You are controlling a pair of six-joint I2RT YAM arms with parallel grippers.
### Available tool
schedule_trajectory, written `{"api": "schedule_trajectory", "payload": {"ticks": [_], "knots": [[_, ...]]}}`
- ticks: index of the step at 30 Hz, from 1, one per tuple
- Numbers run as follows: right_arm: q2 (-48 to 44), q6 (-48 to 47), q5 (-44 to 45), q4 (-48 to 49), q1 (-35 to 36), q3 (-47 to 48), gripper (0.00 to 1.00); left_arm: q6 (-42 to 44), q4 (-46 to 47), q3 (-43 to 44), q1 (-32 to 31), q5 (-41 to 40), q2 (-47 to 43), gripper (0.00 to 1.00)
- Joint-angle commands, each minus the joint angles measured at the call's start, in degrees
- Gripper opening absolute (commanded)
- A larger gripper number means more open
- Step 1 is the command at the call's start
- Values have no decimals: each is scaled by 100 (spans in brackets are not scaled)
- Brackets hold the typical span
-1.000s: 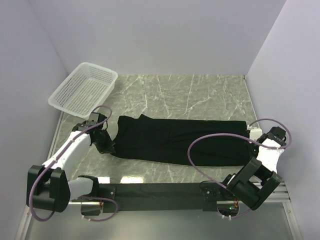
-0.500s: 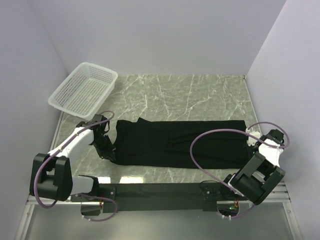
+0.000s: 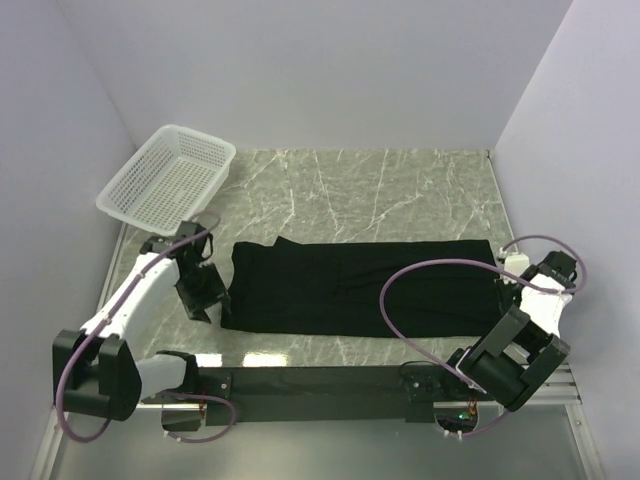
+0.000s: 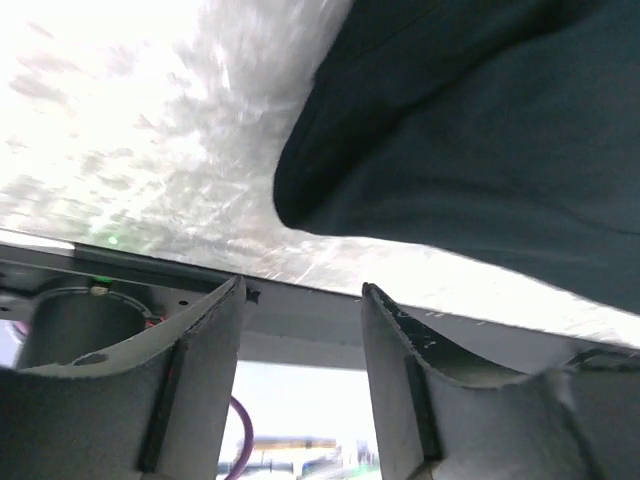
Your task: Fold and stack the t-shirts
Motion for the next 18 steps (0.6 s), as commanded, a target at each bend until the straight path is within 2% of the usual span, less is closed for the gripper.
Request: {"api": "schedule_trajectory", "payload": {"ticks": [1,2,5,6,10,14,18], "knots": [[-173,-61,-229,-128,-56,564,46,61,-540,920,23,-610,-373,56],[-165,-61,-290,-199,-47,677,48,105,-497,1166,23,-654,-373,58],[-112,-26,-615,-234,40,784,51,202,415,1204,31,-533,-268,59],[-77,-26,-712,-261,93,810,52,211,1201,1134,31,-262,-111,60],[107,79,-1449,-173,541,819,52,71,2707,992,31,144,820,58],[389,474,-1810,352,1033,863,52,114,3352,1483,31,32,1805,53],[1160,1141,-2075,671,1157,1319,49,158,3468,1853,23,-188,2473,48]]}}
